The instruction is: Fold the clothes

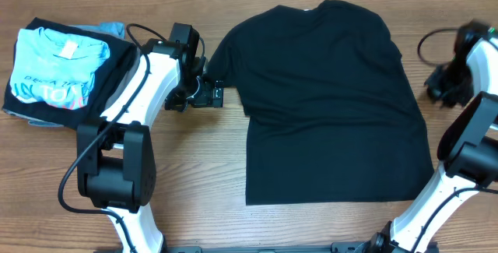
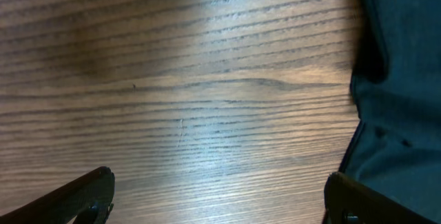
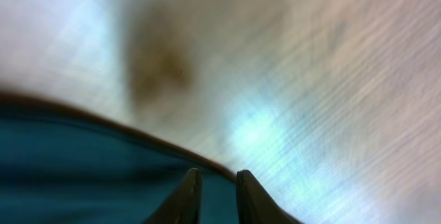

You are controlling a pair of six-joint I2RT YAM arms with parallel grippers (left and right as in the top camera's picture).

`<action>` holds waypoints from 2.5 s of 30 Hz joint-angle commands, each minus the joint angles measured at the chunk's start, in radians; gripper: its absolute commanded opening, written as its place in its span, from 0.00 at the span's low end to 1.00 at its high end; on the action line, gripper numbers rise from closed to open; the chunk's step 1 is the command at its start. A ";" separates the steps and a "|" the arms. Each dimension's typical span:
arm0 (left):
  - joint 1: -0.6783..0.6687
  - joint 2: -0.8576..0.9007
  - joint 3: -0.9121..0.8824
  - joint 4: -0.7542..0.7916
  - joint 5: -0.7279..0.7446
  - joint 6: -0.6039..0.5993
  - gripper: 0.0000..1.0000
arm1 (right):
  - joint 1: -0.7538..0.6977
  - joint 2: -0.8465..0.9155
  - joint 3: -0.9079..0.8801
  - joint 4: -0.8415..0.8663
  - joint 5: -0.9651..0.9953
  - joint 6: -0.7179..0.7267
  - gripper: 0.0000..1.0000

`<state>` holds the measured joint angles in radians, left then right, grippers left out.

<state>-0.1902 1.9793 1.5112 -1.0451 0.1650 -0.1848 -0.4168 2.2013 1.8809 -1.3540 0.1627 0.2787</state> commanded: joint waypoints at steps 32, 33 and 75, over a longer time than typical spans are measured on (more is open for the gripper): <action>0.000 -0.014 -0.006 0.014 -0.019 0.031 1.00 | 0.733 -0.035 -0.408 -0.001 -0.517 -0.104 0.04; 0.000 -0.014 -0.006 0.014 -0.019 0.031 1.00 | 0.734 -0.035 -0.435 0.018 -0.464 -0.060 0.04; 0.000 -0.014 -0.006 0.139 -0.018 0.027 1.00 | 0.068 -0.036 -0.054 -0.155 -0.343 -0.127 0.52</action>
<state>-0.1902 1.9793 1.5108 -1.0054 0.1528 -0.1764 -0.3477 2.1693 1.7992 -1.4822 -0.1265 0.1684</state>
